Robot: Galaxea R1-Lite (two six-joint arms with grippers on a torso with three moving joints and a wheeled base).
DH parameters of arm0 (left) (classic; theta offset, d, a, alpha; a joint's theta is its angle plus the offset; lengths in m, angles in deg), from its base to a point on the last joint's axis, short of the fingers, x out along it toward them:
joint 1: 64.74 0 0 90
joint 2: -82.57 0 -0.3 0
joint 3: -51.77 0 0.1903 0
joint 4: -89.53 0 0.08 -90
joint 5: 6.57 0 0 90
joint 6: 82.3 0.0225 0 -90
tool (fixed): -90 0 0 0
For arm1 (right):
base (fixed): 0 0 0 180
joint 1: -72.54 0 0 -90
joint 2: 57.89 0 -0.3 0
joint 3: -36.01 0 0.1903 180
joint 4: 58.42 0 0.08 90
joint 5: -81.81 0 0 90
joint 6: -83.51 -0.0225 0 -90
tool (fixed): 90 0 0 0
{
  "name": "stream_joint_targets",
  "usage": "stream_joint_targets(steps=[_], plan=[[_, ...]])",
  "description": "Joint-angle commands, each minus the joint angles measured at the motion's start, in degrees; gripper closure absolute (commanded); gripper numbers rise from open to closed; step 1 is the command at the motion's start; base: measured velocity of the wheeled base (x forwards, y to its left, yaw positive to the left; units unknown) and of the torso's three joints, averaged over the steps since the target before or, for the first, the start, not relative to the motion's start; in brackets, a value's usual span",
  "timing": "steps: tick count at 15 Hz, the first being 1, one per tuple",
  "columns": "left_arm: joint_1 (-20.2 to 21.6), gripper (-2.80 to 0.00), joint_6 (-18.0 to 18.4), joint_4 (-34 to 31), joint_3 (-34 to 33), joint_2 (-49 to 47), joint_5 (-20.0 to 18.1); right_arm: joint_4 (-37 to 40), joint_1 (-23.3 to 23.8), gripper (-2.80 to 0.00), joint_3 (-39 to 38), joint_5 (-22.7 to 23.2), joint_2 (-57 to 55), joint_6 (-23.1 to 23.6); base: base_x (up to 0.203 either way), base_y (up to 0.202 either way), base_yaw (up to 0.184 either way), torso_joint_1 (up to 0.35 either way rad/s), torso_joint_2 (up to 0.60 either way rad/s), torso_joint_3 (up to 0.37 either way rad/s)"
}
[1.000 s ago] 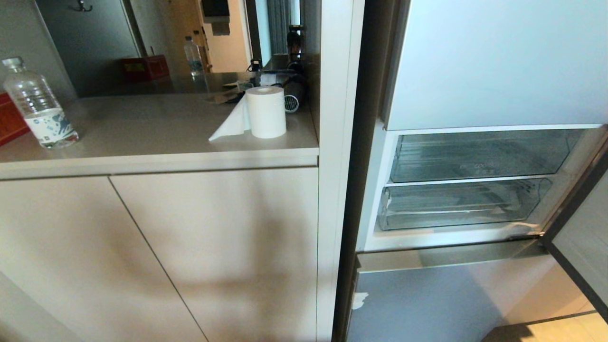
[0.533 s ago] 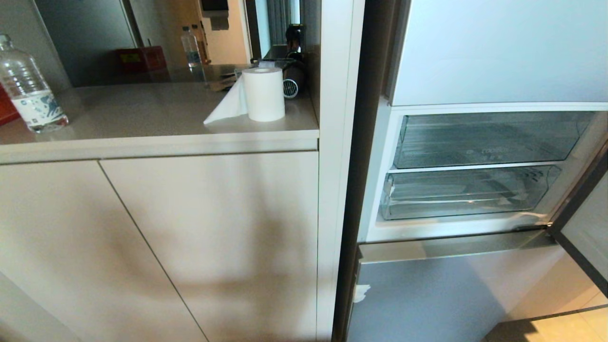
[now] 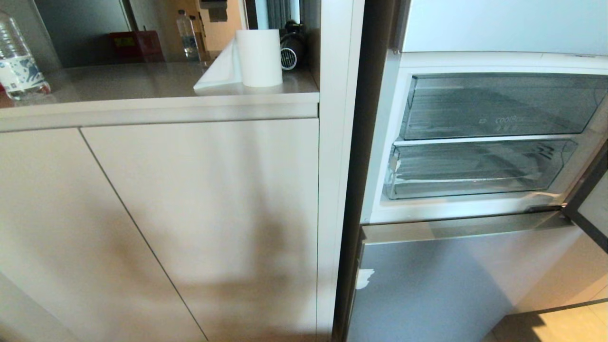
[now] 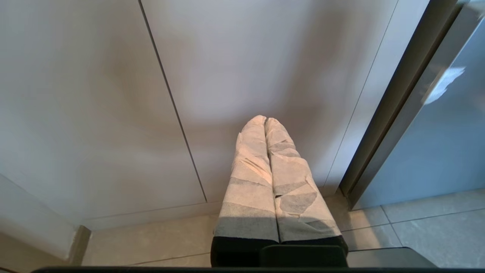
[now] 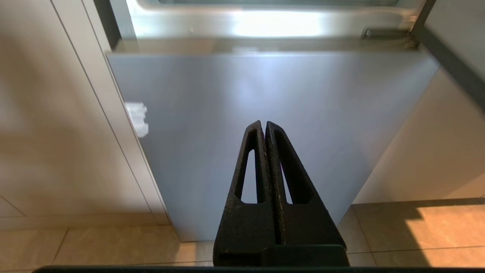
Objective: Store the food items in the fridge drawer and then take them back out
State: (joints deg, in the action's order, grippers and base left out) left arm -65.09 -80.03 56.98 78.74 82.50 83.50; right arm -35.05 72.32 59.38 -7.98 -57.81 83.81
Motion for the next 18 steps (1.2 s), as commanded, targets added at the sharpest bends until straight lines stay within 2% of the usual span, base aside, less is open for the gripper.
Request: stream_joint_targets(steps=[1, 3, 6, 9, 10, 13, 15, 18], plan=[[0.0, 0.0, 0.0, 0.0, 0.0, 0.0, 0.0, 0.0, 0.0, 0.0, 0.0, 0.1, -0.1, 0.1, 0.0, 0.0, 0.0, -0.251, 0.53, 0.294], [0.0, 0.0, 0.0, 0.0, 0.0, 0.0, 0.0, 0.0, 0.0, 0.0, 0.0, 0.1, -0.1, 0.1, 0.0, 0.0, 0.0, -0.197, 0.43, 0.234], [0.0, 0.0, 0.0, 0.0, 0.0, 0.0, 0.0, 0.1, 0.0, 0.0, 1.1, 0.6, -0.2, 6.2, 0.0, 0.0, 0.0, -0.054, 0.12, 0.065], [0.0, 0.0, 0.0, 0.0, 0.0, 0.0, 0.0, 0.1, -0.1, 0.0, 10.3, 0.8, -8.4, 2.9, 0.0, 0.0, 0.0, -0.006, 0.01, 0.007], [0.0, 0.0, 0.0, 0.0, 0.1, 0.0, 0.0, 0.0, -0.1, -2.8, 13.3, 1.2, -14.7, 1.1, 0.0, 0.0, 0.0, 0.0, 0.0, 0.0], [0.0, 0.0, 0.0, 0.0, 0.0, 0.0, 0.0, -3.3, -0.2, -2.8, 18.9, 5.8, -33.1, -2.3, 0.0, 0.0, 0.0, 0.0, 0.0, 0.0], [0.0, 0.0, 0.0, 0.0, 0.0, 0.0, 0.0, -9.6, -0.3, -2.8, 20.8, 10.0, -45.3, -3.2, 0.0, 0.0, 0.0, 0.0, 0.0, 0.0], [0.0, 0.0, 0.0, 0.0, 0.0, 0.0, 0.0, -21.7, -1.0, -2.8, 24.1, 13.1, -65.8, -4.0, 0.0, 0.0, 0.0, 0.0, 0.0, 0.0]])
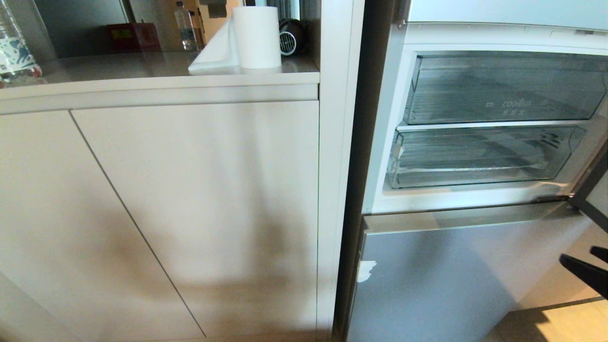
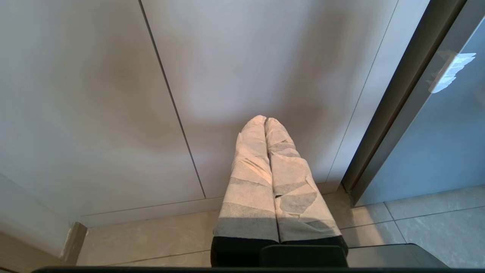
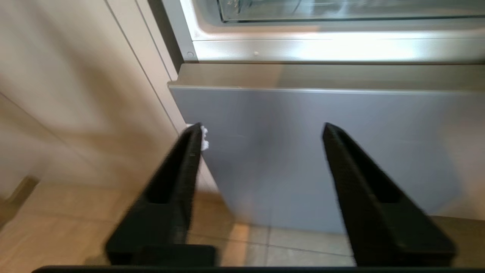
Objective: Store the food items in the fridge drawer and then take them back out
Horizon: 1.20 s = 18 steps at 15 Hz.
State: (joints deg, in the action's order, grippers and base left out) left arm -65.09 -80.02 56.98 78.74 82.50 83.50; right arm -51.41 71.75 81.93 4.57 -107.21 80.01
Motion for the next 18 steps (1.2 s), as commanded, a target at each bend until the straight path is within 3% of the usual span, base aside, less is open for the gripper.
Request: stream_joint_targets(steps=[1, 3, 8, 10, 18], plan=[[0.0, 0.0, 0.0, 0.0, 0.0, 0.0, 0.0, -10.8, -1.2, -2.8, 2.5, 0.9, -23.1, -0.4, 0.0, 0.0, 0.0, 0.0, 0.0, 0.0], [0.0, 0.0, 0.0, 0.0, 0.0, 0.0, 0.0, -21.1, -4.2, -2.8, 4.3, -0.9, -34.4, -0.6, 0.0, 0.0, 0.0, 0.0, 0.0, 0.0], [0.0, 0.0, 0.0, 0.0, 0.0, 0.0, 0.0, -52.6, -15.0, -2.8, 7.3, -16.1, -51.3, -0.2, 0.0, 0.0, 0.0, 0.0, 0.0, 0.0], [0.0, 0.0, 0.0, 0.0, 0.0, 0.0, 0.0, -57.1, -16.2, -2.8, 7.9, -17.1, -52.0, 0.7, 0.0, 0.0, 0.0, 0.0, 0.0, 0.0], [0.0, 0.0, 0.0, 0.0, 0.0, 0.0, 0.0, -57.9, -16.3, -2.8, 20.9, -19.7, -61.0, 2.8, 0.0, 0.0, 0.0, 0.0, 0.0, 0.0]])
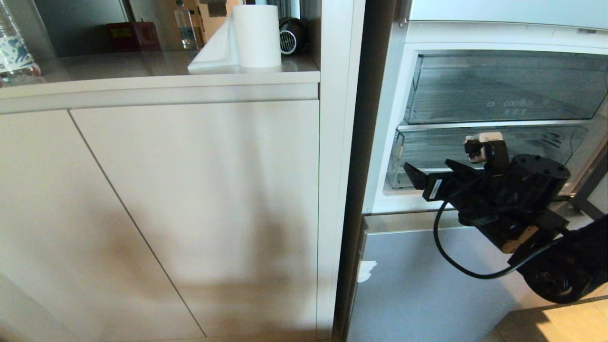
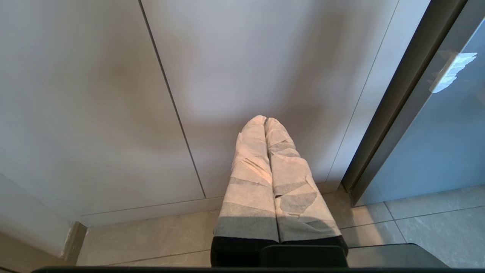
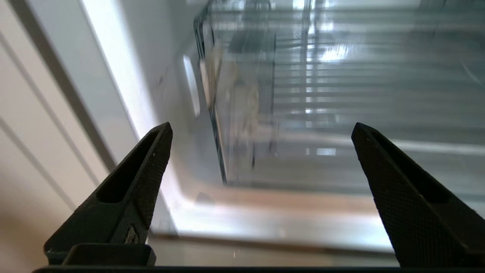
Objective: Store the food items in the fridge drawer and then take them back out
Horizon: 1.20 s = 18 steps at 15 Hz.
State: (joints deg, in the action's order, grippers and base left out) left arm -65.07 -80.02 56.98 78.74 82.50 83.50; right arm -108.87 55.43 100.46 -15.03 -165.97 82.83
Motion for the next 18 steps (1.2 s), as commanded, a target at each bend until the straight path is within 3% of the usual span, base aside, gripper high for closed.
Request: stream_joint_targets(steps=[1, 6, 15, 16, 18], plan=[[0.0, 0.0, 0.0, 0.0, 0.0, 0.0, 0.0, -0.4, 0.0, -2.8, 3.9, -0.2, -2.8, 0.1, 0.0, 0.0, 0.0, 0.0, 0.0, 0.0], [0.0, 0.0, 0.0, 0.0, 0.0, 0.0, 0.0, -0.3, -0.1, -2.8, 10.0, -3.2, -7.0, 3.0, 0.0, 0.0, 0.0, 0.0, 0.0, 0.0], [0.0, 0.0, 0.0, 0.0, 0.0, 0.0, 0.0, -0.1, -0.7, -2.8, 14.8, -3.4, -9.9, 3.0, 0.0, 0.0, 0.0, 0.0, 0.0, 0.0], [0.0, 0.0, 0.0, 0.0, 0.0, 0.0, 0.0, 0.0, -1.1, 0.0, 14.9, -3.4, -9.9, 2.9, 0.0, 0.0, 0.0, 0.0, 0.0, 0.0], [0.0, 0.0, 0.0, 0.0, 0.0, 0.0, 0.0, 0.1, -2.0, 0.0, 14.9, -3.4, -9.9, 3.0, 0.0, 0.0, 0.0, 0.0, 0.0, 0.0]])
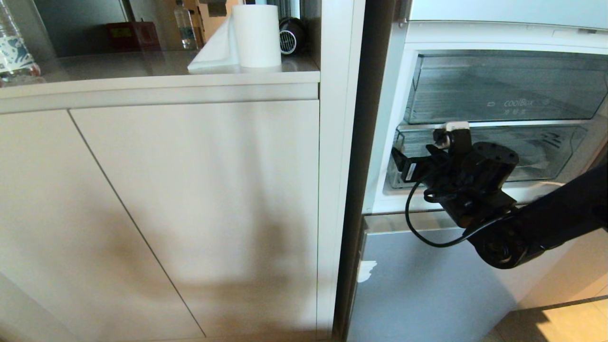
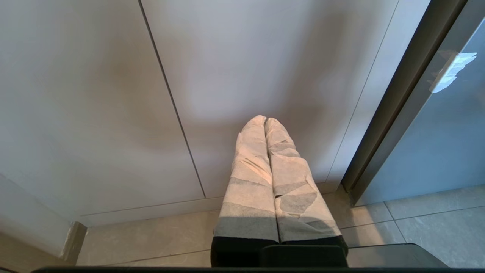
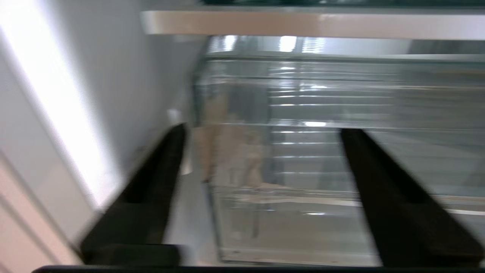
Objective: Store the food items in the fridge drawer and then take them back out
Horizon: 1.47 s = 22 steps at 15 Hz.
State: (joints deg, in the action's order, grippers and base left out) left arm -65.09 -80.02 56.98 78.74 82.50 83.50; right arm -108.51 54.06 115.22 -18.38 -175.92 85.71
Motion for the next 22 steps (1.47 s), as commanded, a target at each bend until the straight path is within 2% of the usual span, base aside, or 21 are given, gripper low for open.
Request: stream_joint_targets(steps=[1, 6, 11, 14, 21, 22], plan=[[0.0, 0.0, 0.0, 0.0, 0.1, 0.0, 0.0, -0.3, -1.1, 0.0, 0.2, 0.0, 0.1, 0.1, 0.0, 0.0, 0.0, 0.0, 0.0, 0.0], [0.0, 0.0, 0.0, 0.0, 0.0, 0.0, 0.0, 2.4, -3.5, 0.0, 1.9, -0.3, 0.3, -0.1, 0.0, 0.0, 0.0, 0.0, 0.0, 0.0], [0.0, 0.0, 0.0, 0.0, 0.0, 0.0, 0.0, 2.8, -5.2, 0.0, -0.3, -1.6, 3.1, -0.2, 0.0, 0.0, 0.0, 0.0, 0.0, 0.0], [0.0, 0.0, 0.0, 0.0, 0.0, 0.0, 0.0, 2.8, -6.5, 0.0, -6.4, -1.6, 7.4, -0.6, 0.0, 0.0, 0.0, 0.0, 0.0, 0.0], [0.0, 0.0, 0.0, 0.0, 0.0, 0.0, 0.0, 2.8, -10.9, 0.0, -28.2, -3.8, 22.5, -2.6, 0.0, 0.0, 0.0, 0.0, 0.0, 0.0], [0.0, 0.0, 0.0, 0.0, 0.0, 0.0, 0.0, 2.7, -11.8, -2.8, -30.9, -4.0, 24.6, -3.0, 0.0, 0.0, 0.0, 0.0, 0.0, 0.0]])
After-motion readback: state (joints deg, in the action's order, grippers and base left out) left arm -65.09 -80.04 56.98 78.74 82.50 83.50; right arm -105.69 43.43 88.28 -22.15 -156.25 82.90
